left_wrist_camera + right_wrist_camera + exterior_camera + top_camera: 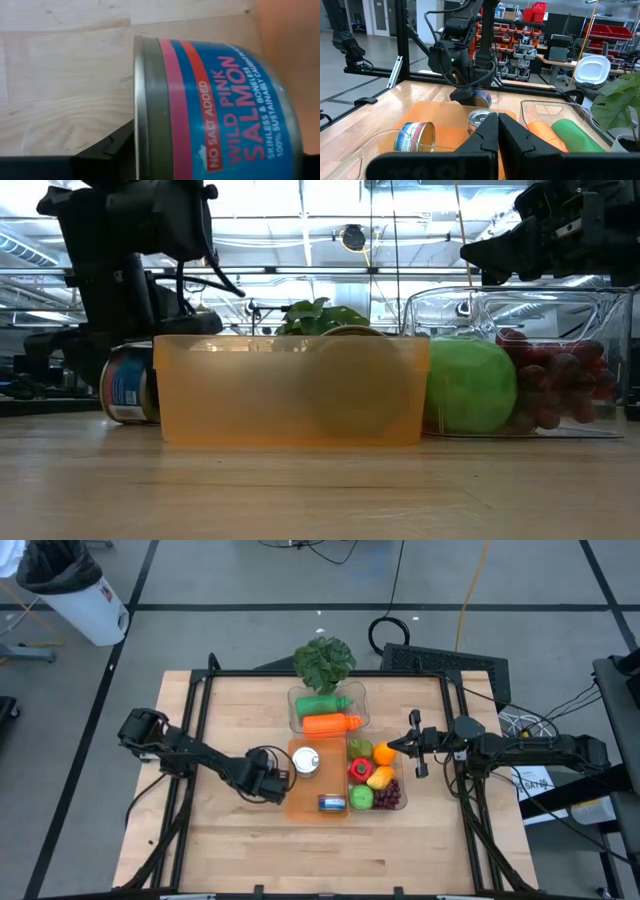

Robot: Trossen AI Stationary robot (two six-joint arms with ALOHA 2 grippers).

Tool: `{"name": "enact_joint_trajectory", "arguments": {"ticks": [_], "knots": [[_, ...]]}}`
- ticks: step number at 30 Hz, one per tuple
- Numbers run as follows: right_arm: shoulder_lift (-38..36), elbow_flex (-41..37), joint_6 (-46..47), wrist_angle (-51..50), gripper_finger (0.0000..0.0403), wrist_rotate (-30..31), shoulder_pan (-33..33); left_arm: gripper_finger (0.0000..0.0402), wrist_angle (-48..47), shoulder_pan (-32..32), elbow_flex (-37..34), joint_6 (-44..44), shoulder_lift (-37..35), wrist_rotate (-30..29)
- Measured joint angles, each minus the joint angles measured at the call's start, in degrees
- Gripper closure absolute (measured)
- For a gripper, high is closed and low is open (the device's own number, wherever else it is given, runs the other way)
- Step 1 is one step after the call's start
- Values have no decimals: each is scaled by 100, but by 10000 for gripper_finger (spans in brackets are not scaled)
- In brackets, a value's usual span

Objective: Pick & Place Food Item
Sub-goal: Put the blue pink tuna can into the orange bin

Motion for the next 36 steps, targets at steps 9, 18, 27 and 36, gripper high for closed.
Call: {"name": "enact_joint_trajectory", "arguments": {"ticks": [9, 18, 27, 36], "knots": [[0, 0, 2, 0, 403, 0, 2, 172, -305, -2, 169, 275, -236, -38], [0, 0, 2, -2, 403, 0, 2, 172, -674, -2, 192, 302, -778, -73], [0, 0, 1, 0, 403, 0, 1, 171, -698, -2, 198, 448, -928, 430], [0, 0, 1, 0, 403, 0, 2, 172, -536, 98, 198, 762, -882, 671]]}}
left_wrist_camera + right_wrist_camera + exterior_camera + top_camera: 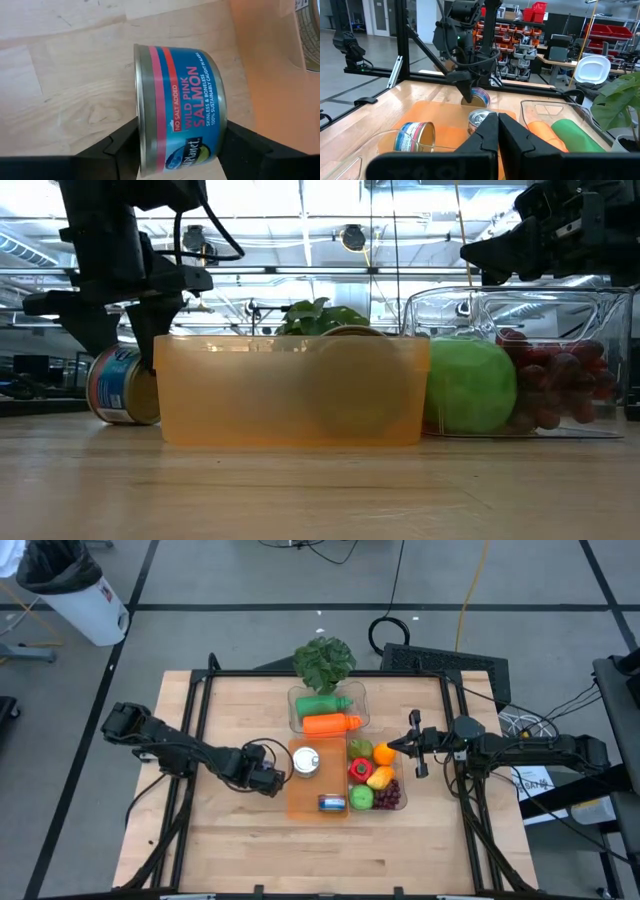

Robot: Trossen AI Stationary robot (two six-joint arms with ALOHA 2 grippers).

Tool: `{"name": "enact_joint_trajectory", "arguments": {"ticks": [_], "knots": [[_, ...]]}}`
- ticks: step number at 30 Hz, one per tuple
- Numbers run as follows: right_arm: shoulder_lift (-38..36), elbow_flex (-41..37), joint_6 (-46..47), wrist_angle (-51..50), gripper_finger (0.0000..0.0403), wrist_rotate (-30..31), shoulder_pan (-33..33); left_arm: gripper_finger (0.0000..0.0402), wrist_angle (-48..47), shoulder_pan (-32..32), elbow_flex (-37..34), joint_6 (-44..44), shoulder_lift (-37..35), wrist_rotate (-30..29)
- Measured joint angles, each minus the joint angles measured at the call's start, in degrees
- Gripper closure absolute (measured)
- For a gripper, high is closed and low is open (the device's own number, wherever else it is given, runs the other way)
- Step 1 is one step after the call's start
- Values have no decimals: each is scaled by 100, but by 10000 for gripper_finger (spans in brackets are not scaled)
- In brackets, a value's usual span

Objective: Pick & Place Food Item
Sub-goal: Put the blue pink tuna can into the orange bin

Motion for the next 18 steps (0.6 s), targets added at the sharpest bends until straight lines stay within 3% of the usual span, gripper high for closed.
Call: {"name": "enact_joint_trajectory", "arguments": {"ticks": [5, 10, 18], "knots": [[0, 0, -1, 2, 403, 0, -2, 199, -2, -3, 0, 169, -6, -88], [0, 0, -1, 1, 403, 0, -2, 199, -19, -2, 27, 481, -43, -218], [0, 0, 0, 0, 403, 0, 0, 199, -697, -5, 1057, 1740, -46, -272]]}}
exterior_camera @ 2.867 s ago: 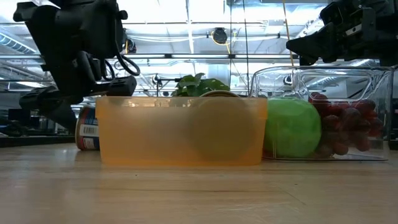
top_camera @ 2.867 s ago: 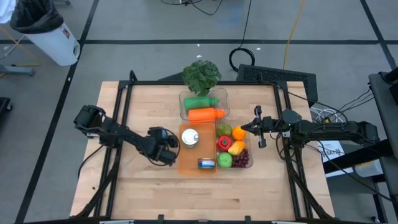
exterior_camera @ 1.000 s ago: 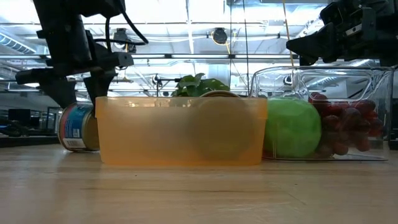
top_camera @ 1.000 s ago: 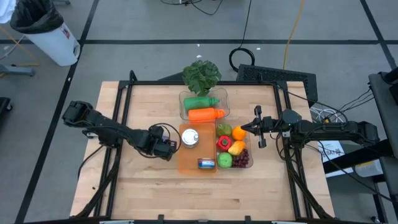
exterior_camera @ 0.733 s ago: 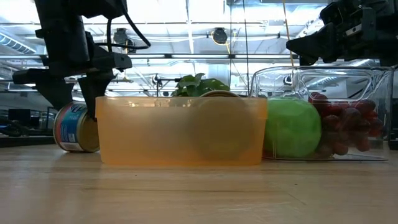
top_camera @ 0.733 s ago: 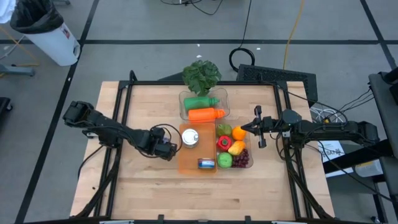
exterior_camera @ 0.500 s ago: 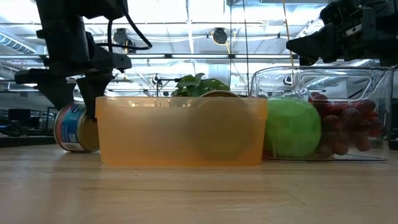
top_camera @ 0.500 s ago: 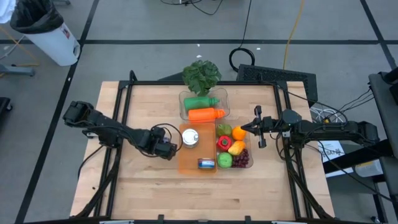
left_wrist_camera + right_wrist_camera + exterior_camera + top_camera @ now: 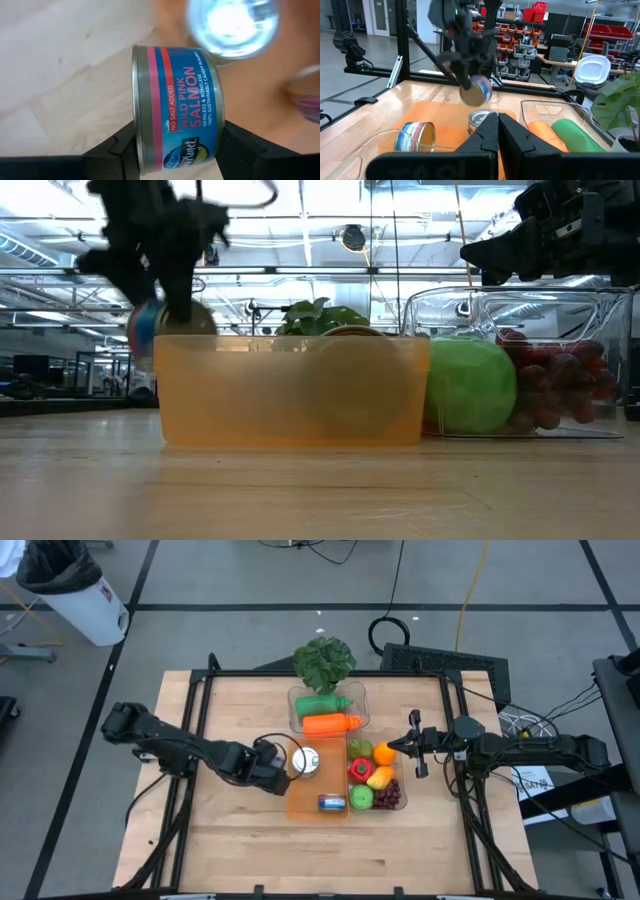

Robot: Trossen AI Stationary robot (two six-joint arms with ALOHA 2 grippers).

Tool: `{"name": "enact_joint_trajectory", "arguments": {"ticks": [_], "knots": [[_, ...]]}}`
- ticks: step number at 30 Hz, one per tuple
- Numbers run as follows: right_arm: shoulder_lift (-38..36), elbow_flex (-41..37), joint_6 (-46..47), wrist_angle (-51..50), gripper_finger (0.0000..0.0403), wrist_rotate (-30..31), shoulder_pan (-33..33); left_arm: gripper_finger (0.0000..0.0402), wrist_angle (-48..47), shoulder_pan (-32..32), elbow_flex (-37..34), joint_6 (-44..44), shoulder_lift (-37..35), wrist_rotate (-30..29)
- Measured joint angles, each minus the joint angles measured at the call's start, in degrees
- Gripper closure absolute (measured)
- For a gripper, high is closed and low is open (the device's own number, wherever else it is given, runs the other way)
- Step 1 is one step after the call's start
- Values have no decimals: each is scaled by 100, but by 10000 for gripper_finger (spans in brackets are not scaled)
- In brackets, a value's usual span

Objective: Pick & Place Food Item
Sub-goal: Put the blue pink tuna can into the orange bin

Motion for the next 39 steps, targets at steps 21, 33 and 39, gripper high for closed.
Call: {"name": "enact_joint_trajectory", "arguments": {"ticks": [21, 33, 39], "knots": [[0, 0, -1, 2, 403, 0, -2, 199, 1263, -969, 893, 8172, 1019, -941], [0, 0, -1, 0, 403, 0, -1, 191, 1757, -1108, 891, 9506, 2085, -2388], [0, 0, 1, -1, 403, 0, -1, 120, 2205, -1097, 891, 9693, 2218, -2396]]}}
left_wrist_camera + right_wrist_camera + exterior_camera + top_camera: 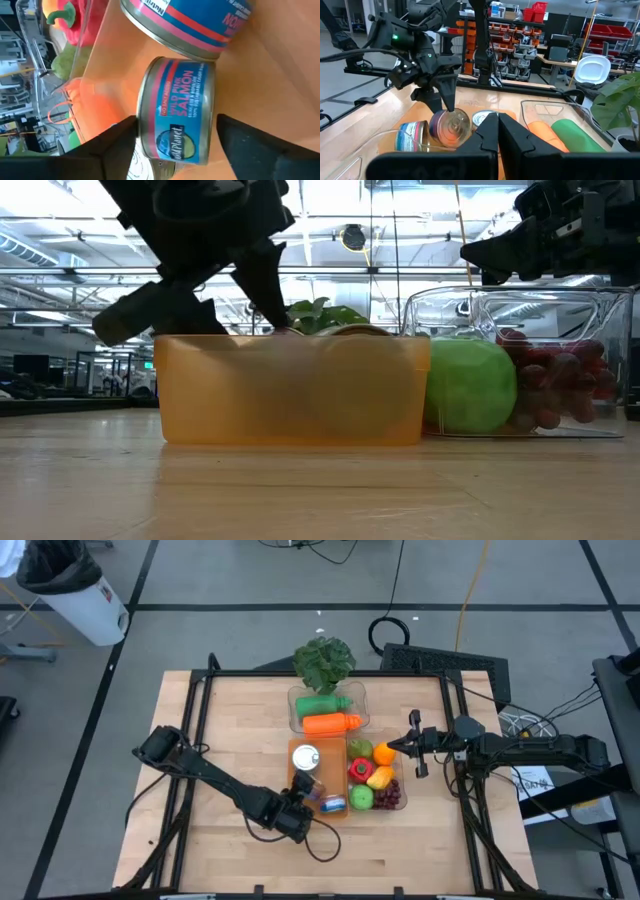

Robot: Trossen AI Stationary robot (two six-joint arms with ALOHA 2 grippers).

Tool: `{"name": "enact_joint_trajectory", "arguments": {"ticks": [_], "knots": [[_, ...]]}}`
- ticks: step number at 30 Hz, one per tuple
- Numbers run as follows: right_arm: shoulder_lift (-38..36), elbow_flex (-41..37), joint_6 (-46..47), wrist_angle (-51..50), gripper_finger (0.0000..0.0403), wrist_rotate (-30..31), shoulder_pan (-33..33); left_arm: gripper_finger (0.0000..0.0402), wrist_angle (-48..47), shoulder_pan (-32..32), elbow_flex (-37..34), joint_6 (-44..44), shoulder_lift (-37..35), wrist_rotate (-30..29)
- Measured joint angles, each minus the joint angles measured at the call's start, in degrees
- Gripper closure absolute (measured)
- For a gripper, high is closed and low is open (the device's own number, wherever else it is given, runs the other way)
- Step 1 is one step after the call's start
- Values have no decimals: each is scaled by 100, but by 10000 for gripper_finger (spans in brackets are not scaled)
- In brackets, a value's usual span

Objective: Pick & Place Food Item
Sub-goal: Put the blue pink tuna can into the orange bin, then return to Home Position

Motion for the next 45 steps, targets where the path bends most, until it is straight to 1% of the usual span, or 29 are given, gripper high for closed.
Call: {"name": "enact_joint_trajectory", "arguments": {"ticks": [4, 7, 10, 13, 15, 17, 21, 24, 26, 27, 29, 31, 32, 33, 35, 39, 41, 43, 45], "knots": [[0, 0, -2, 1, 403, 0, 0, 89, 50, 0, 0, -32, -56, -8], [0, 0, 0, -2, 403, 0, -1, 76, 112, 0, 0, -626, -162, -40], [0, 0, 0, 1, 403, 0, -1, 71, 90, 0, 0, -1225, -223, -12], [0, 0, -1, 0, 403, 0, -1, 72, 57, 0, 12, -1363, -264, 45], [0, 0, 0, 3, 403, 0, 1, 76, 35, 1, 13, -1477, -360, 184], [0, 0, 0, -1, 403, 0, 1, 82, -13, 35, 15, -1571, -559, 496], [0, 2, -1, 0, 403, 0, 0, 94, -80, 181, 15, -1920, -1184, 1363], [0, 2, -2, 3, 403, 0, 1, 100, 60, 323, 2, -1956, -1784, 2211], [0, 2, 0, 5, 403, 2, 0, 103, 418, 397, -166, -1895, -2254, 2820], [0, 2, 0, 1, 403, 0, -1, 103, 683, 430, -325, -1811, -2502, 3081], [0, 2, 0, 2, 403, 0, 0, 101, 1517, 489, -792, -1606, -3012, 3516], [0, 2, -1, 3, 403, 1, -1, 97, 2283, 572, -1457, -1497, -3534, 3791], [0, 2, 0, 2, 403, 2, -1, 95, 2608, 622, -1809, -1507, -3788, 3813], [0, 2, -2, 3, 403, 0, 0, 92, 2848, 690, -2151, -1568, -4052, 3769], [-2, 2, 0, 3, 403, 2, -1, 88, 3061, 863, -2778, -1835, -4627, 3423], [-2, 2, 0, 3, 403, 0, 0, 80, 3112, 1203, -3752, -2438, -5908, 2667], [0, 2, -1, 1, 403, 1, -1, 78, 3441, 1307, -4211, -2577, -6516, 2395], [-2, 2, 0, 3, 403, 0, -1, 79, 3762, 1371, -4659, -2598, -7057, 2223], [0, 2, 0, 0, 403, 0, 1, 82, 4090, 1394, -5044, -2532, -7490, 2201]]}}
